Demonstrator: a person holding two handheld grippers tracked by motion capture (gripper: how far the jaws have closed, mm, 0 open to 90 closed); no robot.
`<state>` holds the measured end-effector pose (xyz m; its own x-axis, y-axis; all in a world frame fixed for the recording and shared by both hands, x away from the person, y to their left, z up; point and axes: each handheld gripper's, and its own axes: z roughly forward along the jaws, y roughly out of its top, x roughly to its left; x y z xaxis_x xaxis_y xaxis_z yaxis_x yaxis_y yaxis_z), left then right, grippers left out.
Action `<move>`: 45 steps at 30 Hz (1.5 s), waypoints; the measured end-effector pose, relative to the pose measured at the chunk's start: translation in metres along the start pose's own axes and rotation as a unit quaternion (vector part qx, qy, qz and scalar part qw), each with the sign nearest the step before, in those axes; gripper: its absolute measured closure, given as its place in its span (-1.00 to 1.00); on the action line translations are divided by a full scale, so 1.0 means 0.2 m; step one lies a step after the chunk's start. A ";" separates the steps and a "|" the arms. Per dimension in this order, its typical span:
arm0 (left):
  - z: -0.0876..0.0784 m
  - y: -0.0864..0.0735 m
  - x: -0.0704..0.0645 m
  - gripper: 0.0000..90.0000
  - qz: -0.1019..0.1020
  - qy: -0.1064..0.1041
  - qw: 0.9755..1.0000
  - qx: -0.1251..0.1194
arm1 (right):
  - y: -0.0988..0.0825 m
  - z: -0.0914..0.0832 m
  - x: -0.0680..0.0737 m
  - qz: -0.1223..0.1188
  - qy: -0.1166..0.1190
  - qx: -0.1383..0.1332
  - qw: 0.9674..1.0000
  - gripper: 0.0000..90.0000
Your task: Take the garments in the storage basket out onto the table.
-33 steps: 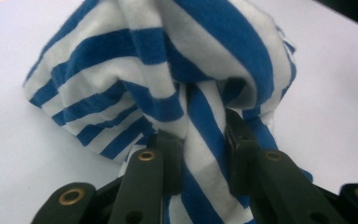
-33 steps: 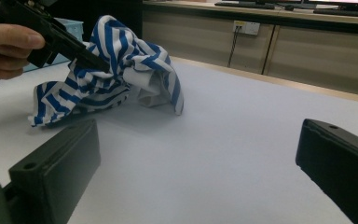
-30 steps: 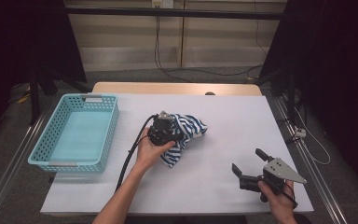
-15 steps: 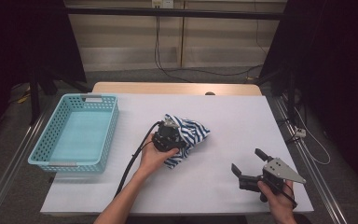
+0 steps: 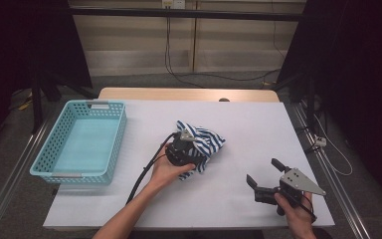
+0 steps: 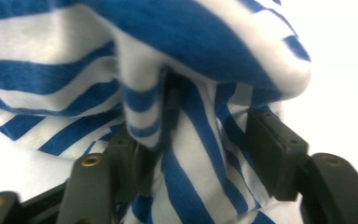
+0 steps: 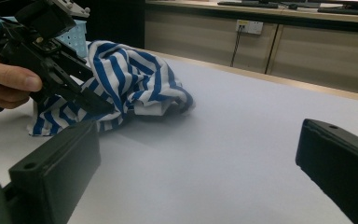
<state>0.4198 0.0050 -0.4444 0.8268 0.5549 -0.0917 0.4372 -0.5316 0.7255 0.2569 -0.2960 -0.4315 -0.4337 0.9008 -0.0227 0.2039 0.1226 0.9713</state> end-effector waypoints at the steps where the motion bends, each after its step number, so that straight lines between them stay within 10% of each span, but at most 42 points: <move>1: -0.01 0.00 0.00 -0.17 -0.002 -0.002 1.000 0.002 | 0.00 0.00 0.00 0.001 -0.001 0.000 1.000 -1.00; 16: -0.18 -0.06 0.05 -0.88 -0.050 -0.002 0.997 -0.052 | 0.00 0.02 0.02 0.001 -0.001 0.004 1.000 -1.00; 25: -0.31 -0.10 0.10 -0.90 -0.059 0.040 0.995 -0.067 | 0.01 0.06 0.04 -0.002 0.004 0.012 1.000 -1.00; 27: -0.34 -0.10 0.10 -0.90 -0.079 0.042 0.991 -0.096 | 0.01 0.08 0.05 -0.003 0.006 0.013 1.000 -1.00; 35: -0.48 -0.17 0.13 -0.91 -0.058 0.066 0.990 -0.108 | 0.06 0.16 0.07 0.003 0.011 0.010 1.000 -1.00; 36: -0.49 -0.19 0.13 -0.91 -0.076 0.068 0.987 -0.125 | 0.07 0.18 0.07 0.001 0.013 0.008 1.000 -1.00; 41: -0.55 -0.28 0.15 -0.91 -0.063 0.086 0.989 -0.106 | 0.12 0.26 0.12 -0.010 0.032 0.012 0.999 -1.00; 43: -0.55 -0.30 0.14 -0.91 -0.082 0.094 0.984 -0.126 | 0.13 0.29 0.15 -0.016 0.037 0.015 0.999 -1.00; 44: -0.56 -0.31 0.16 -0.92 -0.066 0.103 0.986 -0.113 | 0.13 0.31 0.16 -0.017 0.041 0.020 0.999 -1.00; 45: -0.54 -0.31 0.15 -0.92 -0.087 0.106 0.982 -0.130 | 0.14 0.34 0.17 -0.017 0.049 0.024 0.998 -1.00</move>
<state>0.3787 0.1235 -0.4185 0.6438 0.7578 -0.1063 0.4375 -0.2505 0.8636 0.3072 -0.2346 -0.4214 -0.5241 0.8511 -0.0296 0.2281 0.1738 0.9580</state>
